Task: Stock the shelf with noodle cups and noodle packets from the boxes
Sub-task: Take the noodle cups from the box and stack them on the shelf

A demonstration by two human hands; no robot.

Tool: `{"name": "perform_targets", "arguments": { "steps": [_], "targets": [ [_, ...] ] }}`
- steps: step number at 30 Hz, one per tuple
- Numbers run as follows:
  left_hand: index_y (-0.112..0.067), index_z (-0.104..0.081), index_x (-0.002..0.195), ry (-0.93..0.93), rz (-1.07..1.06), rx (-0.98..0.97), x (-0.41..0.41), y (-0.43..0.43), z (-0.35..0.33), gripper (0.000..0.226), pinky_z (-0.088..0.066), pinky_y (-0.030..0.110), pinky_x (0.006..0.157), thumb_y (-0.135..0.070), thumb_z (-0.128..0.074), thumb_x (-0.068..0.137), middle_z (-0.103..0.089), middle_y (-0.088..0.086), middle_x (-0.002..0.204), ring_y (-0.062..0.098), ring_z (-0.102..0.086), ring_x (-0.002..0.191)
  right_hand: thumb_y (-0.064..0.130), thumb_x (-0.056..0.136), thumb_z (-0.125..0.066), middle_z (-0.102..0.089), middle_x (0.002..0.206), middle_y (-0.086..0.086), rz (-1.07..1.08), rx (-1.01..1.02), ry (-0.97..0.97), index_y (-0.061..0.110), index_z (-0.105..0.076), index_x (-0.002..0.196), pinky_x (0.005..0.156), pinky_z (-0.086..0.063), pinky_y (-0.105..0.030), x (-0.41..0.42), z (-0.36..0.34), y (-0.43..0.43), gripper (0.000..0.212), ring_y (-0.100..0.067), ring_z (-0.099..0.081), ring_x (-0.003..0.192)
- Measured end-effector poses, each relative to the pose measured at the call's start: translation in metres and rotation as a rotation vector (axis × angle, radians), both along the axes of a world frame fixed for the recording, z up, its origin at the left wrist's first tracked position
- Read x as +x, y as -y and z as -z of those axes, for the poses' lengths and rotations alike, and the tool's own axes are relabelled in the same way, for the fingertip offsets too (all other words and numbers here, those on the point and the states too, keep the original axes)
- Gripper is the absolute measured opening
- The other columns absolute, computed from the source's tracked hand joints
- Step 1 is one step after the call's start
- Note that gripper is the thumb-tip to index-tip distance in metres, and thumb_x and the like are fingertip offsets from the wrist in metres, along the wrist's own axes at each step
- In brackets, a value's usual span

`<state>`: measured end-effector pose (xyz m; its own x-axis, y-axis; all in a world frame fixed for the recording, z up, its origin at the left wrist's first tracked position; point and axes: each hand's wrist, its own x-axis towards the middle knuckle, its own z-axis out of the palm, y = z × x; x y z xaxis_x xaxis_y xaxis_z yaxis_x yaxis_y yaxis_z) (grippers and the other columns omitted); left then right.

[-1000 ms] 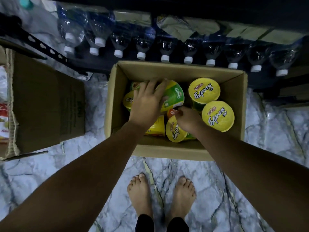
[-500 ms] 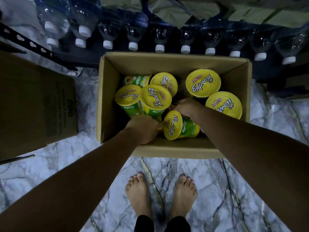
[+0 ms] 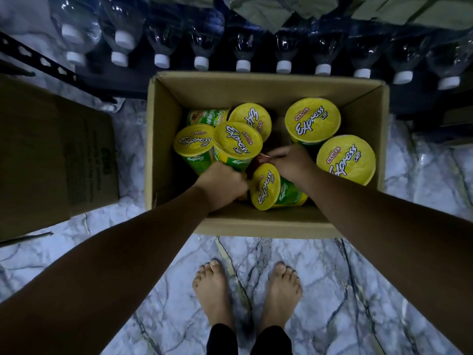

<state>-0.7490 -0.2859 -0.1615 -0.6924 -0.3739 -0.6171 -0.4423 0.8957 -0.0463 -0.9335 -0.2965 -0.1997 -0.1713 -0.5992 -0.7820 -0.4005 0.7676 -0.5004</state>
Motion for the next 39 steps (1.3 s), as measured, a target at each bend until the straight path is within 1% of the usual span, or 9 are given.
{"name": "perform_targets", "arguments": {
  "steps": [7,12,17,21,25,27,30,33,39],
  "targets": [
    [-0.021,-0.062,0.124,-0.009,0.060,0.035,0.003,0.005,-0.021,0.035,-0.036,0.031,0.065,-0.010,-0.035,0.104,-0.064,0.003,0.125,0.030,-0.070,0.099,0.011,0.092,-0.074,-0.074,0.114,-0.013,-0.080,-0.133,-0.005,0.010,-0.076,0.114,0.094,-0.056,-0.036,-0.004,-0.021,-0.007,0.023,-0.022,-0.069,0.100],
    [-0.030,-0.074,0.105,-0.392,0.023,-0.027,0.043,0.000,-0.022,0.045,-0.034,0.026,0.046,-0.011,-0.038,0.086,-0.069,0.006,0.114,0.026,-0.064,0.056,0.006,0.090,-0.074,-0.075,0.108,-0.009,-0.207,-0.270,-0.045,0.007,-0.079,0.107,0.094,-0.052,-0.028,-0.012,-0.039,-0.007,0.017,-0.016,-0.068,0.101],
    [-0.026,-0.070,0.108,-0.699,-0.166,-0.037,0.071,-0.012,-0.044,0.034,-0.044,0.033,0.044,-0.007,-0.050,0.089,-0.066,0.014,0.110,0.028,-0.061,0.086,0.008,0.090,-0.075,-0.077,0.106,-0.008,-0.278,-0.344,-0.055,0.008,-0.079,0.105,0.088,-0.059,-0.042,-0.018,-0.055,-0.011,0.016,-0.020,-0.072,0.094],
    [-0.028,-0.067,0.107,-0.654,-0.363,0.018,0.087,-0.022,-0.062,0.037,-0.049,0.034,0.042,-0.006,-0.050,0.083,-0.054,0.015,0.138,0.035,-0.066,0.105,0.004,0.087,-0.076,-0.076,0.111,-0.006,-0.374,-0.503,-0.109,0.009,-0.081,0.101,0.101,-0.050,-0.025,-0.021,-0.072,-0.014,0.016,-0.014,-0.068,0.106],
    [-0.027,-0.044,0.100,-0.718,-0.687,0.142,0.100,-0.024,-0.061,0.028,-0.054,0.035,0.064,-0.007,-0.063,0.094,-0.019,0.008,0.170,0.034,-0.056,0.131,0.012,0.087,-0.078,-0.065,0.127,0.002,-0.379,-0.573,-0.097,0.014,-0.078,0.103,0.105,-0.041,-0.016,-0.025,-0.090,-0.018,0.016,-0.004,-0.055,0.120],
    [-0.020,-0.042,0.103,-0.766,-0.836,0.234,0.101,-0.026,-0.053,0.012,-0.051,0.037,0.094,-0.015,-0.053,0.100,-0.004,0.008,0.172,0.025,-0.024,0.155,0.016,0.091,-0.075,-0.053,0.137,0.005,-0.371,-0.581,-0.116,0.013,-0.073,0.104,0.103,-0.034,-0.008,-0.026,-0.094,-0.022,0.013,0.004,-0.043,0.125],
    [-0.010,-0.044,0.109,-0.815,-1.072,0.319,0.097,-0.024,-0.044,0.012,-0.027,0.027,0.111,-0.015,-0.054,0.104,-0.026,0.005,0.162,0.016,0.005,0.158,0.014,0.095,-0.070,-0.056,0.136,-0.006,-0.326,-0.621,-0.069,0.005,-0.066,0.104,0.093,-0.035,0.000,-0.021,-0.094,-0.026,0.013,0.017,-0.043,0.113],
    [-0.014,-0.048,0.100,-0.941,-1.200,0.341,0.090,-0.021,-0.049,0.011,-0.028,0.022,0.104,-0.013,-0.058,0.102,-0.049,-0.008,0.131,0.014,-0.006,0.157,0.011,0.097,-0.067,-0.054,0.134,-0.002,-0.271,-0.695,0.016,0.003,-0.064,0.103,0.097,-0.050,-0.021,-0.008,-0.100,-0.027,0.010,0.020,-0.046,0.118],
    [-0.015,-0.053,0.098,-1.108,-1.187,0.173,0.082,-0.029,-0.072,0.013,-0.047,0.030,0.083,-0.015,-0.065,0.099,-0.051,0.004,0.137,0.022,-0.054,0.126,0.013,0.101,-0.063,-0.044,0.152,-0.007,-0.446,-0.896,-0.069,0.007,-0.064,0.101,0.095,-0.044,-0.024,0.007,-0.137,-0.044,0.006,-0.002,-0.043,0.137]
  ]
}}
